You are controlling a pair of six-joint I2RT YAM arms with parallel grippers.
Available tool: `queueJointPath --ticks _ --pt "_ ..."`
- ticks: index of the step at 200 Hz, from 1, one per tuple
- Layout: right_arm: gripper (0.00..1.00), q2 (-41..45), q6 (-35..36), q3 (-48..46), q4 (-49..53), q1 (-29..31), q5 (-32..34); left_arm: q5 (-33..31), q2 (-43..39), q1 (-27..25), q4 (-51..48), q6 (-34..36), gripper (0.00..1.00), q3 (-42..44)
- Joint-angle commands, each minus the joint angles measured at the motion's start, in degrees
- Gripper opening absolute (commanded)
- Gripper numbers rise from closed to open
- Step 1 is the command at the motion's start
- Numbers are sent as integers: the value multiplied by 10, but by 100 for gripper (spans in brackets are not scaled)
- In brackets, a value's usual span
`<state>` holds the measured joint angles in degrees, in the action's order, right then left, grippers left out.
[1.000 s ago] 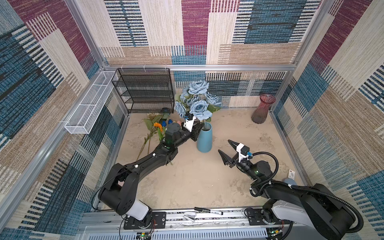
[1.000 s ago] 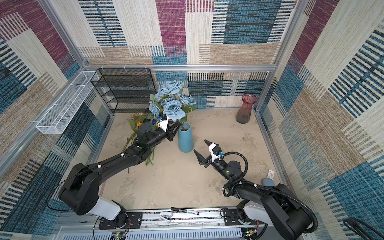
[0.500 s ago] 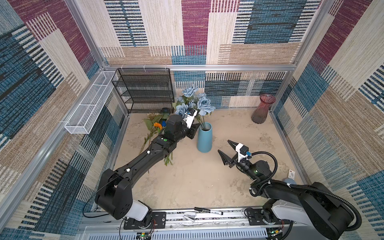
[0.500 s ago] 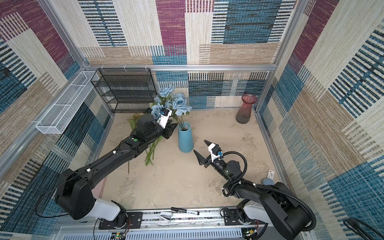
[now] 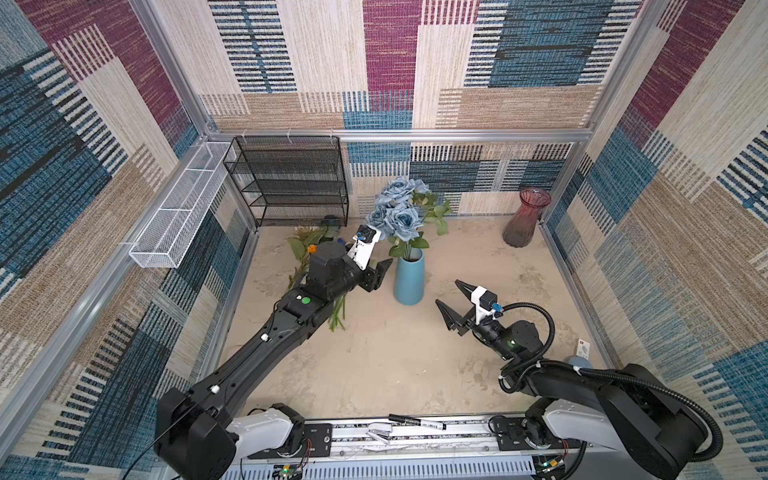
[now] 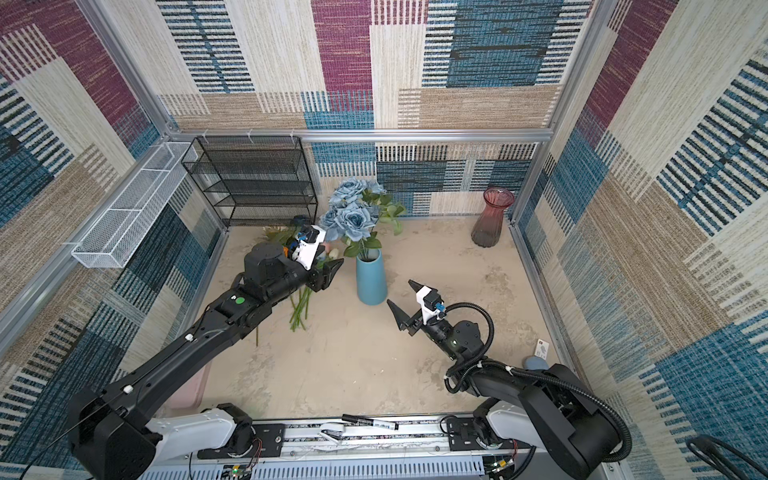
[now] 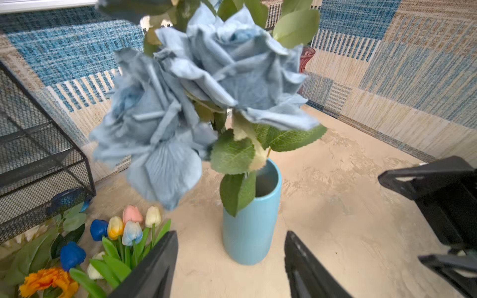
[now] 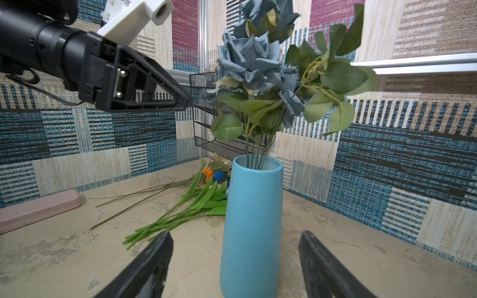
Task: Arrange the flowers into the vase
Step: 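Move the left gripper back down to the flower stems on the table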
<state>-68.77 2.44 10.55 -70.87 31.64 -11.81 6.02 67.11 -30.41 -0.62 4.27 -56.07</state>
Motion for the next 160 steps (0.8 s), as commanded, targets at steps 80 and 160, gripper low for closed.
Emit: queueJointPath --ticks 80,160 --pt "90 -14 -3 2 -37 1 -36 -192 -40 188 -112 -195 79 90" --pt "89 -12 -3 1 -41 5 -44 -191 137 259 -275 -190 57 -18"
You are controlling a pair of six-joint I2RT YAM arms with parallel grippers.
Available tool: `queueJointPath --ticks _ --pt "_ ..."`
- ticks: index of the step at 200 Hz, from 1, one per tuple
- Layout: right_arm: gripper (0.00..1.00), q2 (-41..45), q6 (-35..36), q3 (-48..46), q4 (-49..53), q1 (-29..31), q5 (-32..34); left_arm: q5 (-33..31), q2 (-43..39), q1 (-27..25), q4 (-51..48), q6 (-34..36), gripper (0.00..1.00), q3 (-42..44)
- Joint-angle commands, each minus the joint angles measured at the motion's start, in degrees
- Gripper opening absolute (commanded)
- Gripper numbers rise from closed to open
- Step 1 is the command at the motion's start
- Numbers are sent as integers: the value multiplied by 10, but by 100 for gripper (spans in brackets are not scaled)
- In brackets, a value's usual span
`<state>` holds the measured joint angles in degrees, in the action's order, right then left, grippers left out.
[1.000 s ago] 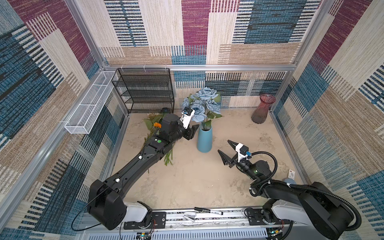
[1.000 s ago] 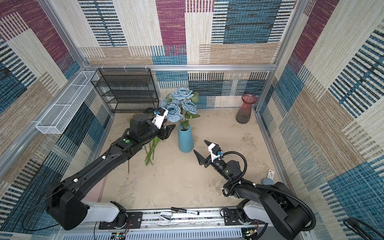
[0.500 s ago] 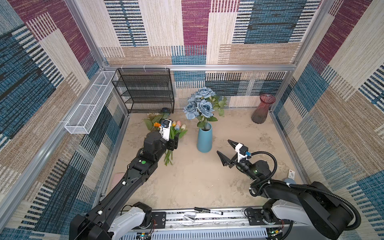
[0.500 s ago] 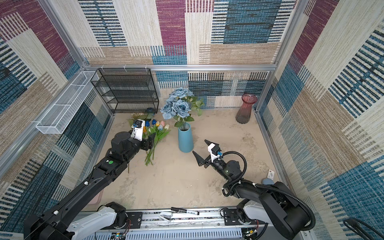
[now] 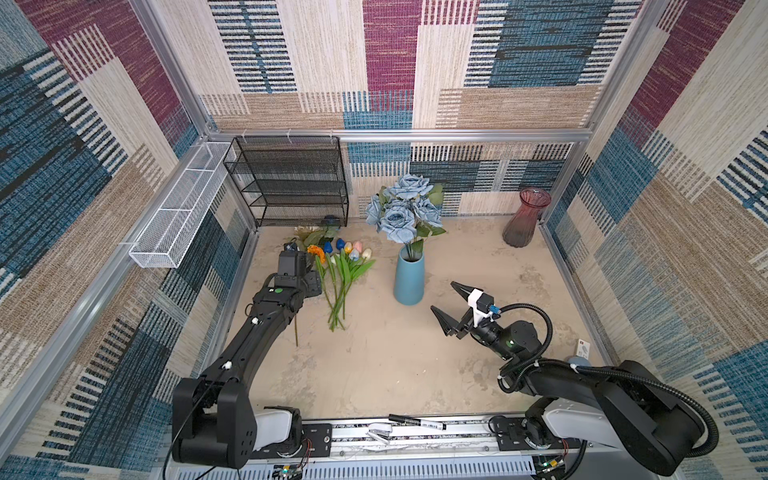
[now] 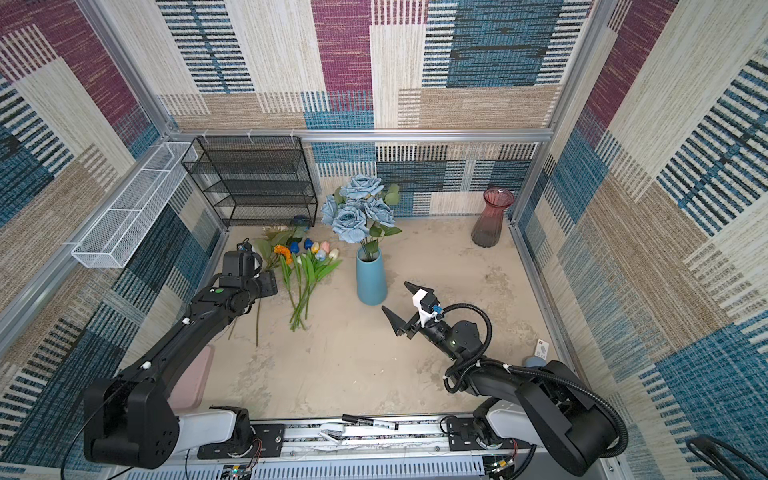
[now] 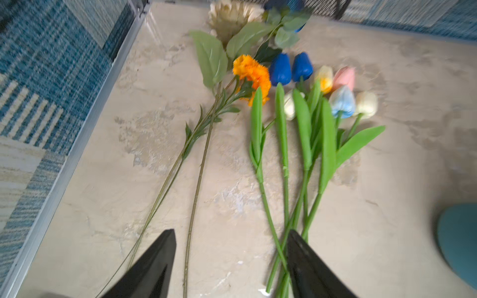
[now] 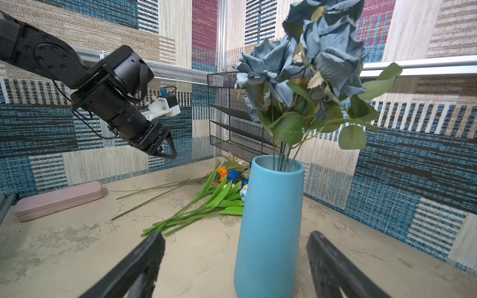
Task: Arrange the flowers into the vase
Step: 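Move the left gripper back down to the flower stems on the table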
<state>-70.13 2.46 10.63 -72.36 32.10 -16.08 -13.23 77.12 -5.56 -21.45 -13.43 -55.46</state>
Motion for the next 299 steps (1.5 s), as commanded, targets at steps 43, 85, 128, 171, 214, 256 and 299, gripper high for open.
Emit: queueJointPath --ticks 43,85,128,171,214,256,299 --pt "89 -13 -8 3 -31 2 -2 27 106 27 -106 16 25 -65" --pt "89 -20 5 8 -17 4 6 34 177 50 -97 26 31 -99" --pt "89 -34 6 13 -17 5 6 -3 266 65 -157 52 33 -202" --pt "90 -32 8 12 -16 5 11 60 309 69 -159 50 34 -227" --pt "90 -33 8 13 -17 6 12 103 318 37 -155 35 35 -243" --pt "90 -30 7 14 -12 6 11 129 340 18 -154 12 36 -273" --pt "90 -26 11 13 -9 7 15 110 357 8 -163 3 36 -279"
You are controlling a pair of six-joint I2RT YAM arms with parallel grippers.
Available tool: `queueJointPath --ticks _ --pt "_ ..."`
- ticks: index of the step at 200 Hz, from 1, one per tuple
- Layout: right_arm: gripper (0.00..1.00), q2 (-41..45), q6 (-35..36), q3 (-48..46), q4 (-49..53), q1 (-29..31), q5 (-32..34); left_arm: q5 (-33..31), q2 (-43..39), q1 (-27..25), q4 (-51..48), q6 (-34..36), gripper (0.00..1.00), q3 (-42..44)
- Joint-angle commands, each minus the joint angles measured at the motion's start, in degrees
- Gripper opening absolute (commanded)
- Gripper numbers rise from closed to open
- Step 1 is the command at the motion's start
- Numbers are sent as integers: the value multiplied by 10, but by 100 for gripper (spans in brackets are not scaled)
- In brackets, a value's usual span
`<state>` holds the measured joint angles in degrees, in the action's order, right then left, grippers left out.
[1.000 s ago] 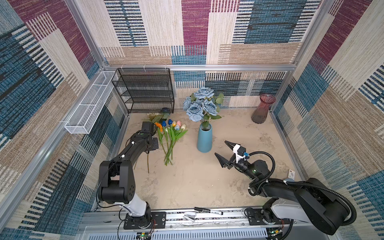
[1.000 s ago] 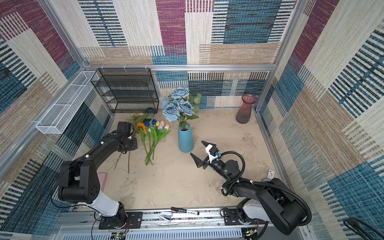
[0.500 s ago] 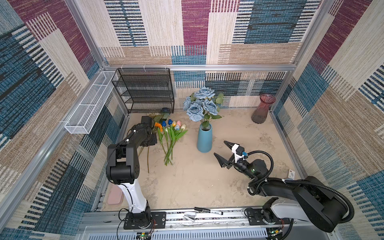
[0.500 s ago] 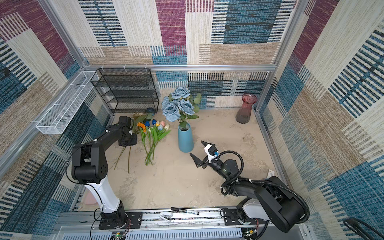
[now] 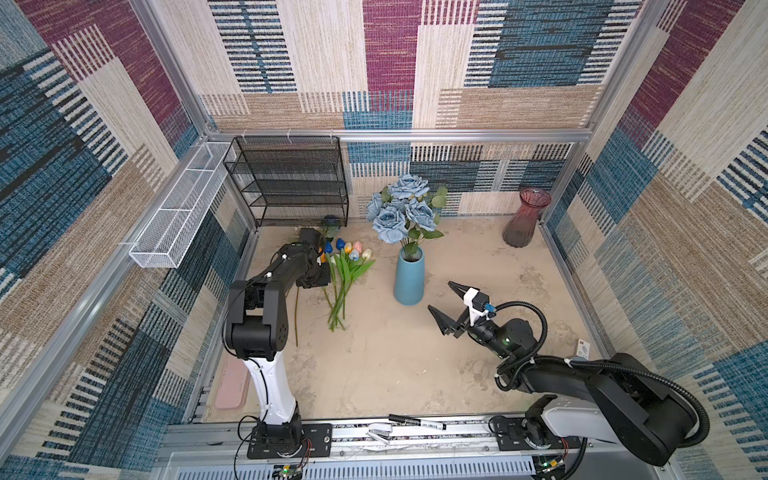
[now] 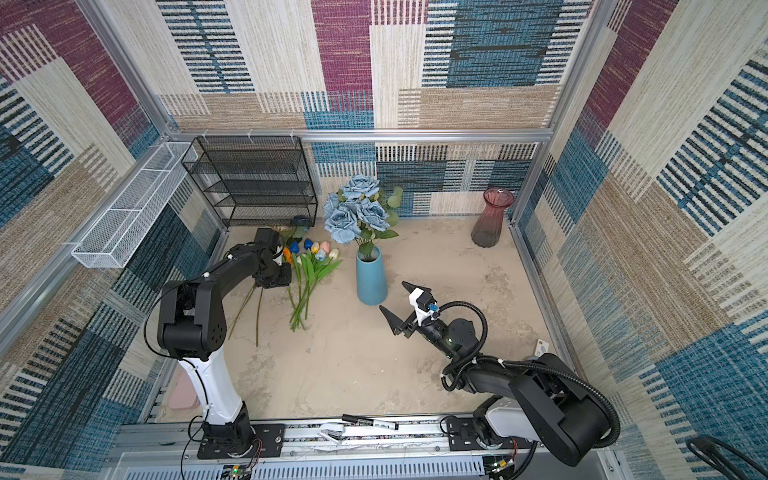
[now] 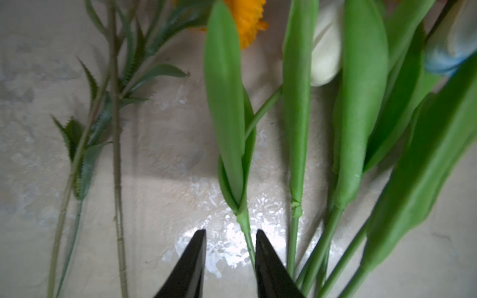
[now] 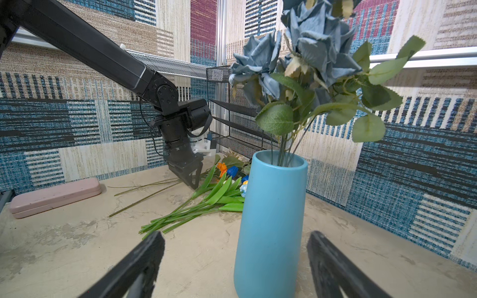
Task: Arrange the flowers into the vase
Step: 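Move the left gripper back down to the flower stems on the table, then close the left gripper on the cream sunflower stem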
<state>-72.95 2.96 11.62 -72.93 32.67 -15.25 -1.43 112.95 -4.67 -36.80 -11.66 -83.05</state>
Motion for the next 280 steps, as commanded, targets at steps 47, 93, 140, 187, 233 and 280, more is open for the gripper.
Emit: queueJointPath --ticks 47,93,140,187,233,280 --pt "90 0 5 3 -4 1 6 -55 -49 17 -21 -3 38 11" --pt "90 1 5 4 -4 1 6 -67 -59 59 -31 3 40 33" --pt "90 2 4 3 -4 2 5 -67 -29 80 -33 18 38 45" --pt "90 2 3 3 -4 2 4 -61 -4 80 -31 30 32 40" --pt "90 5 4 3 -4 2 8 -44 4 80 -24 42 23 37" --pt "91 10 4 1 -4 2 14 -40 -4 80 -24 45 8 36"
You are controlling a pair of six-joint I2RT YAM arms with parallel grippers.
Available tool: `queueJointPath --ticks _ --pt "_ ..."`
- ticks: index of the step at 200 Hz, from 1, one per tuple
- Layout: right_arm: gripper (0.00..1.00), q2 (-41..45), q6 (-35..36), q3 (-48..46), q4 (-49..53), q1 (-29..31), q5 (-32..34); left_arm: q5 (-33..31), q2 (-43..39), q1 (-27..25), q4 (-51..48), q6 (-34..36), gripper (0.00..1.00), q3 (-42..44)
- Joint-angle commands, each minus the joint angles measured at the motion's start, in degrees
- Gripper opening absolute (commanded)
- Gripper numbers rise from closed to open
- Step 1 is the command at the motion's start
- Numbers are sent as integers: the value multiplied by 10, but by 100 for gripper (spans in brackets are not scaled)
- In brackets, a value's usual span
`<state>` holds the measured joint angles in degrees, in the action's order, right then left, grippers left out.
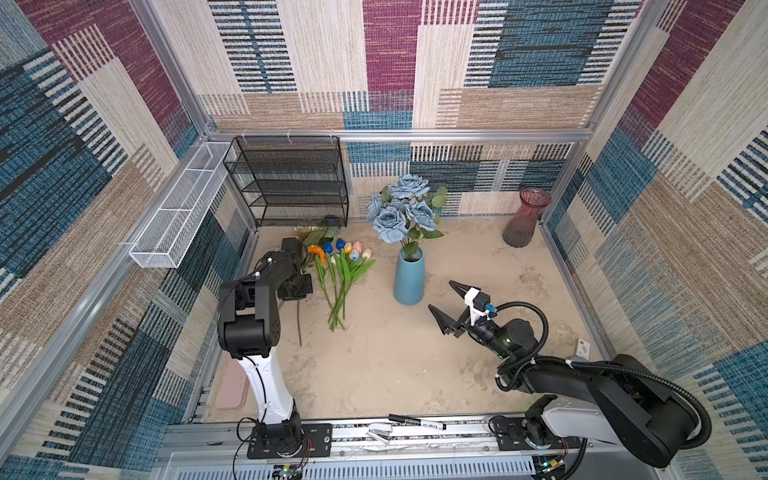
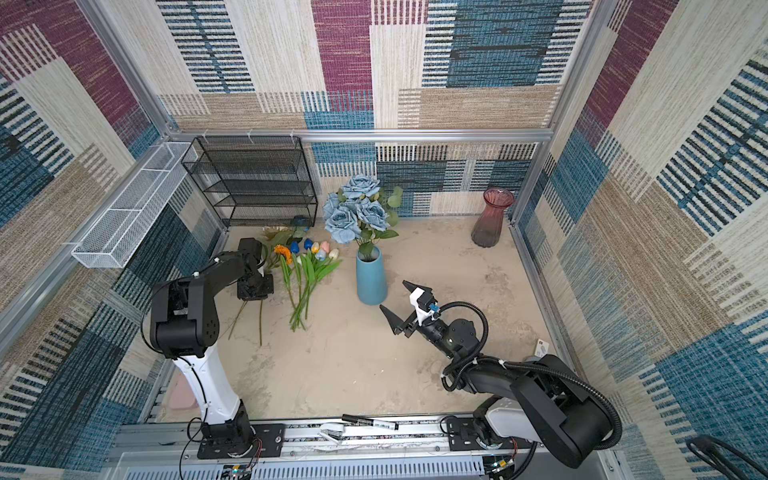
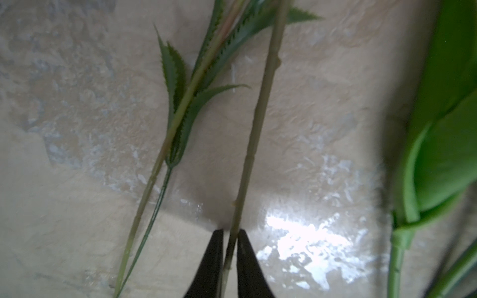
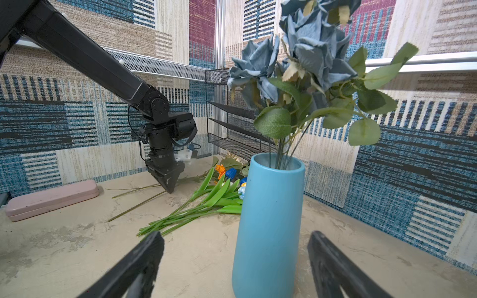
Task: Arrange the flowers into the vase
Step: 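Close the left gripper on the cream sunflower stem, then lift the sunflower upright with the left gripper over the vase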
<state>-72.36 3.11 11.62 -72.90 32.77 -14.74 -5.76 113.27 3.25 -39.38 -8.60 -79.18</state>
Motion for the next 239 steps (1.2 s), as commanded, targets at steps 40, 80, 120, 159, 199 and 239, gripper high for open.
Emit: queueJointPath --ticks 40,80,120,159,199,239 --pt "91 4 1 1 -4 1 9 22 -52 1 0 5 0 4" --pt "91 3 -1 0 -6 1 9 34 -129 1 0 -13 0 14" --pt "91 4 0 -1 -8 1 10 51 -218 -2 17 -64 0 74" --pt "91 9 -1 -3 -10 1 13 106 -330 -3 49 -127 0 196" --pt "91 8 -7 -4 -14 1 8 137 -461 -40 71 -173 0 283" --pt "91 8 -7 -6 -19 1 14 89 -640 -154 181 -143 0 329"
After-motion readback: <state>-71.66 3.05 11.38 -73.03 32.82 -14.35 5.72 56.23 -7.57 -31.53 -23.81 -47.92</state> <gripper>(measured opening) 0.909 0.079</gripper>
